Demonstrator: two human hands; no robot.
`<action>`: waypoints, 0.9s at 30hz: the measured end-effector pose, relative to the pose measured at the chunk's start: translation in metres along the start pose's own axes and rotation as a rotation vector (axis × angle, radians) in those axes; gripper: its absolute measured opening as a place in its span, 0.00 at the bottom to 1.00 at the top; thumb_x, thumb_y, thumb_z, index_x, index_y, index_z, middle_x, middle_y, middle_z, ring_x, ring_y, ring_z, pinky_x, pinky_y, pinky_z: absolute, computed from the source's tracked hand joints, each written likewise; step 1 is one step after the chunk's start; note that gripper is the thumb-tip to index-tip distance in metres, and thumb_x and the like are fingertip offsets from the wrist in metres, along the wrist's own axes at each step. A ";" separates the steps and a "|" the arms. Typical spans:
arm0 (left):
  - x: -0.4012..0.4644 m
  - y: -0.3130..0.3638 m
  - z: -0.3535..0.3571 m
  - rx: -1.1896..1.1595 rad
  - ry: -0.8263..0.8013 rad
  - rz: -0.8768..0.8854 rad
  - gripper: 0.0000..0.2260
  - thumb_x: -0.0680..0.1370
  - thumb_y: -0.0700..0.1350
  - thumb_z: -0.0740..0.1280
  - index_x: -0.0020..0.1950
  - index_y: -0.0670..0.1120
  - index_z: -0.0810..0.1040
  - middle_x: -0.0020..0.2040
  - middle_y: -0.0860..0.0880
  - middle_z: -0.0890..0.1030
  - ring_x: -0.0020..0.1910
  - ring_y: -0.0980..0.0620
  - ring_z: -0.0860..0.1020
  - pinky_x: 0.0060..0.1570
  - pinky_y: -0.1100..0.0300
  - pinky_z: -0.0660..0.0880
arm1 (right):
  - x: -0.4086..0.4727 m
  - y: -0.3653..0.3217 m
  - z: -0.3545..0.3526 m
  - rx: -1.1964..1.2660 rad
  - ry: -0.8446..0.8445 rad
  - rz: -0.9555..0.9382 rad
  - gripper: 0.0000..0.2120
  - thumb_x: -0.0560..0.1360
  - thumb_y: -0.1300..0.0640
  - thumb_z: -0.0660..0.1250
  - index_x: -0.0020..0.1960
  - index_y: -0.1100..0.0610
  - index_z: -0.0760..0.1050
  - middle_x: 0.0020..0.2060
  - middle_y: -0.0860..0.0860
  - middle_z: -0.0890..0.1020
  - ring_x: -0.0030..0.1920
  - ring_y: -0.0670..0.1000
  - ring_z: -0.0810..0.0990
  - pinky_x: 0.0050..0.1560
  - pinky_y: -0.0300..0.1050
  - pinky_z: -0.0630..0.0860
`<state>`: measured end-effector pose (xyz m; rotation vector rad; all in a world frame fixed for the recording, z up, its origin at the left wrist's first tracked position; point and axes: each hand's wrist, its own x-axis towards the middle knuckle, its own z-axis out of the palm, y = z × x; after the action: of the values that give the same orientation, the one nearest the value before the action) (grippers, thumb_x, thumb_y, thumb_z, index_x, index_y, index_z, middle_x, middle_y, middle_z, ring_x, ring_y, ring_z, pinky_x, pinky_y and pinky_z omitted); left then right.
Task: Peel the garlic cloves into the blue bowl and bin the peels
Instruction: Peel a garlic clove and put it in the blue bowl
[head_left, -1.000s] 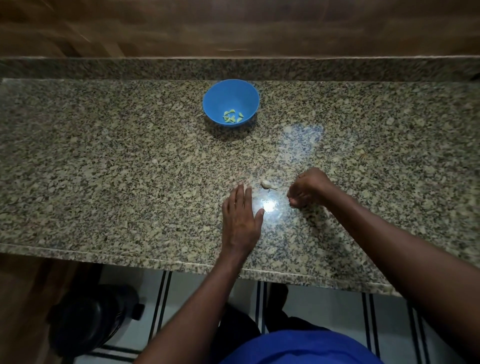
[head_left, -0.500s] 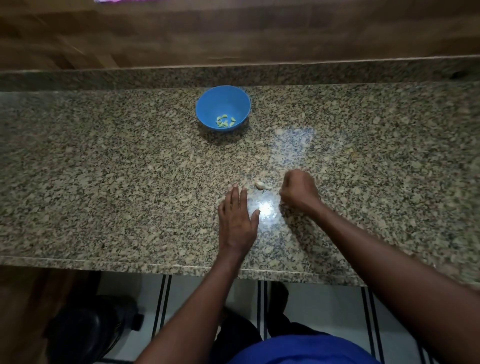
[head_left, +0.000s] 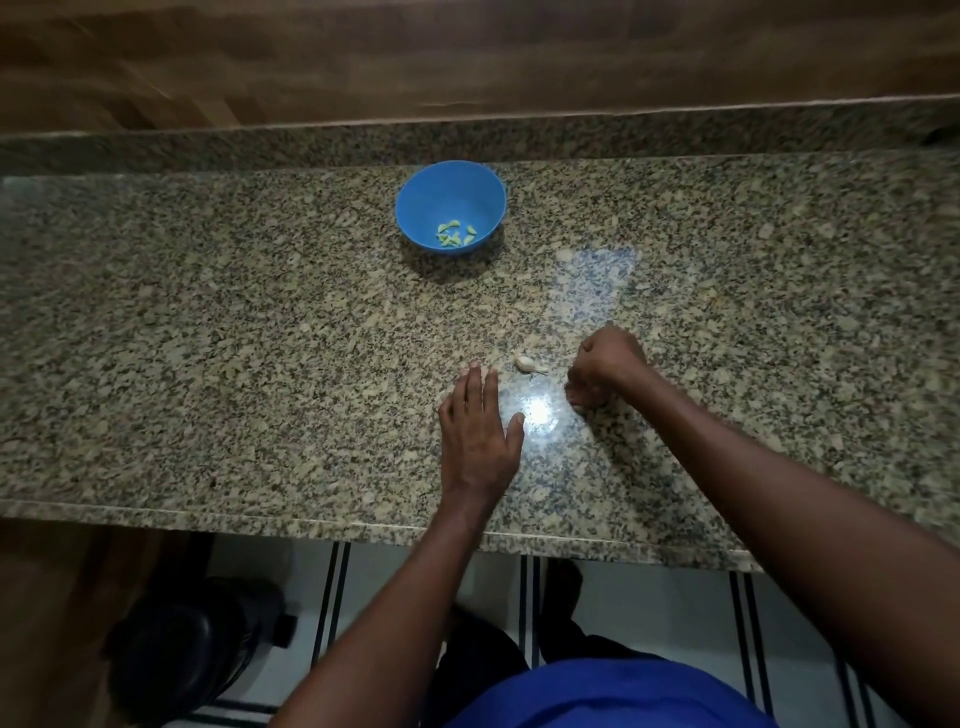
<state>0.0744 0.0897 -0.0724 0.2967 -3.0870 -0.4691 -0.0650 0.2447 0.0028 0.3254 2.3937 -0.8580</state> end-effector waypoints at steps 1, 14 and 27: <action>0.000 0.000 -0.001 -0.007 -0.003 -0.002 0.30 0.84 0.58 0.56 0.82 0.45 0.58 0.83 0.43 0.57 0.80 0.44 0.56 0.78 0.45 0.55 | -0.001 -0.002 0.003 -0.043 0.032 -0.026 0.06 0.69 0.67 0.78 0.39 0.62 0.81 0.32 0.54 0.82 0.26 0.48 0.80 0.21 0.35 0.70; 0.001 0.045 -0.048 -0.964 -0.076 -0.334 0.03 0.81 0.44 0.70 0.52 0.47 0.84 0.44 0.50 0.85 0.43 0.49 0.84 0.42 0.52 0.83 | -0.042 0.044 -0.003 0.413 -0.126 -0.261 0.01 0.78 0.70 0.69 0.49 0.68 0.79 0.37 0.63 0.86 0.37 0.61 0.87 0.40 0.56 0.86; 0.014 0.050 -0.070 -1.258 -0.312 -0.337 0.06 0.75 0.39 0.77 0.51 0.39 0.86 0.46 0.40 0.87 0.45 0.42 0.86 0.52 0.47 0.84 | -0.062 0.054 -0.007 0.301 -0.096 -0.417 0.06 0.77 0.59 0.74 0.43 0.61 0.82 0.32 0.53 0.85 0.30 0.46 0.82 0.31 0.38 0.76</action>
<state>0.0535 0.1130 0.0087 0.6915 -2.2645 -2.3829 0.0040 0.2886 0.0164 -0.1096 2.2742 -1.3945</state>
